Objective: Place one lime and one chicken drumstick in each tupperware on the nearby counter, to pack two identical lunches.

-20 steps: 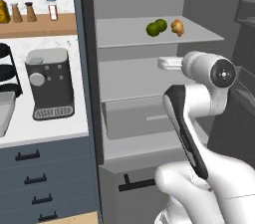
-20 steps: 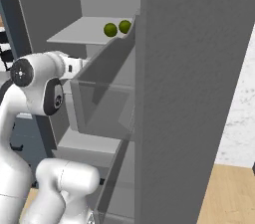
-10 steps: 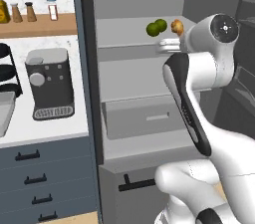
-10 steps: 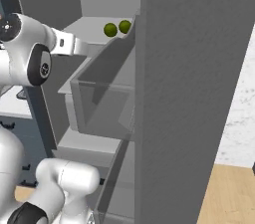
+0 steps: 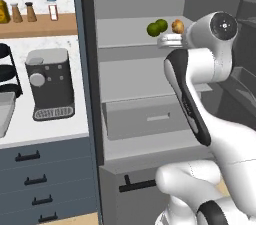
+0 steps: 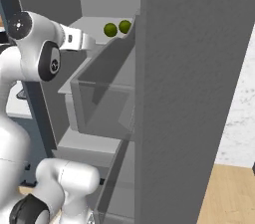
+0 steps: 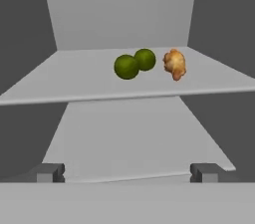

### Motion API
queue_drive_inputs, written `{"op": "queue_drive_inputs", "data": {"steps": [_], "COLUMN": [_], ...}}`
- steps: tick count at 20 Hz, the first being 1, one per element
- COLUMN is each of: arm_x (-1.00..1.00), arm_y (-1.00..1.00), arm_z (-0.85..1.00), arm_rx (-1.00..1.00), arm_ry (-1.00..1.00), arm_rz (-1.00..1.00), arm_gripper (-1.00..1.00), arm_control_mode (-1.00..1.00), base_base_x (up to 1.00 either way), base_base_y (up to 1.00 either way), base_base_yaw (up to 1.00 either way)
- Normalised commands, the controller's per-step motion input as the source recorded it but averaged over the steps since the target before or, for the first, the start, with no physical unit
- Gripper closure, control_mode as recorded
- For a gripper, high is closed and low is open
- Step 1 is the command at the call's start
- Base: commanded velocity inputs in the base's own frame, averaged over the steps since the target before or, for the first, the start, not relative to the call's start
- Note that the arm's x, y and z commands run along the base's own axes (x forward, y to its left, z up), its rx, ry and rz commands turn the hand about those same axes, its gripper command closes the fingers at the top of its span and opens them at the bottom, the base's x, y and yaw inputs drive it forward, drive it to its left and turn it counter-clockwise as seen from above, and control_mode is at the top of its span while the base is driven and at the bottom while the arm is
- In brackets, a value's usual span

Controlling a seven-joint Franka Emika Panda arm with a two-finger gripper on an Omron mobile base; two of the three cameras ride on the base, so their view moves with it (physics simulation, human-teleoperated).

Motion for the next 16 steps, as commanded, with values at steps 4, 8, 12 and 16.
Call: {"op": "queue_drive_inputs", "data": {"steps": [4,8,12,16], "arm_x": [0.65,0.65,0.52,0.43], "arm_y": [-0.01,0.0,-0.02,0.0], "arm_z": [0.0,0.0,0.0,-0.08], "arm_rx": [0.0,0.0,0.0,0.0], "arm_ry": [0.1,0.15,0.01,-0.09], "arm_rz": [0.0,0.0,0.0,0.0], "arm_gripper": [-1.0,-1.0,-1.0,-1.0], "arm_control_mode": [-1.0,-1.0,-1.0,-1.0], "base_base_x": [0.0,0.0,0.0,0.0], "base_base_y": [0.0,0.0,0.0,0.0], "base_base_yaw": [0.0,0.0,0.0,0.0]}}
